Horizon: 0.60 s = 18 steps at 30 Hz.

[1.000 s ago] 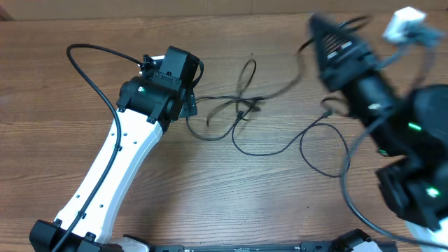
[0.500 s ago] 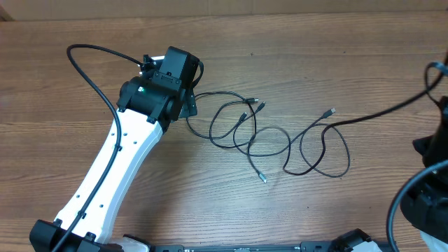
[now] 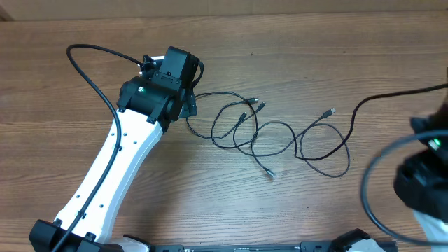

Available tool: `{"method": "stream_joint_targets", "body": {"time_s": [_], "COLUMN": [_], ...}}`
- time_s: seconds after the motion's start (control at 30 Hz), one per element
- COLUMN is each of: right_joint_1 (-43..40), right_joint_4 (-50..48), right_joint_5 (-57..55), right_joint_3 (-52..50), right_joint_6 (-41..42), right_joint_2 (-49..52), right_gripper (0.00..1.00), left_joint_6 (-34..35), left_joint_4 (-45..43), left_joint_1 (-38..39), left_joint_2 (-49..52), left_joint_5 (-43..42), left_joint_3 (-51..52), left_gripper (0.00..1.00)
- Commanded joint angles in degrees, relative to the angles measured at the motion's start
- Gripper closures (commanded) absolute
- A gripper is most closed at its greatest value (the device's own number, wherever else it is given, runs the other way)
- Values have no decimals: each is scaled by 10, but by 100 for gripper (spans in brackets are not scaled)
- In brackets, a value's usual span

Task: Untangle cables

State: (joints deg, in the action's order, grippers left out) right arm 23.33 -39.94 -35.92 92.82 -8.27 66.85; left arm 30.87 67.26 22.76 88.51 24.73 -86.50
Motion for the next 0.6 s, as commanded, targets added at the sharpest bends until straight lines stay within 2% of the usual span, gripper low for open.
{"method": "stream_joint_targets", "body": {"time_s": [0.0,0.1,0.23,0.3,0.4,0.5,0.57], "right_joint_1": [1,-19,-99,-143,-167,-167,-167], "right_joint_4": [-32,-37,-33,-17,21,110,201], "right_joint_5": [-34,-89,-147,-194,-251,-264,-265], "right_joint_3": [10,10,10,10,10,10,10], "right_joint_6": [-268,-388,-426,-426,-413,-368,-307], "right_joint_2": [21,49,82,100,120,134,146], "right_gripper": [96,96,96,96,96,96,96], "left_joint_6": [-11,-11,-11,-11,-11,-11,-11], "left_joint_4": [-2,-2,-2,-2,-2,-2,-2], "left_joint_1": [-3,-3,-3,-3,-3,-3,-3], "left_joint_2": [-14,-14,-14,-14,-14,-14,-14], "left_joint_5": [11,11,11,11,11,11,11], "left_joint_3": [3,3,3,3,3,3,3], "left_gripper": [1,0,1,0,0,1,0]}}
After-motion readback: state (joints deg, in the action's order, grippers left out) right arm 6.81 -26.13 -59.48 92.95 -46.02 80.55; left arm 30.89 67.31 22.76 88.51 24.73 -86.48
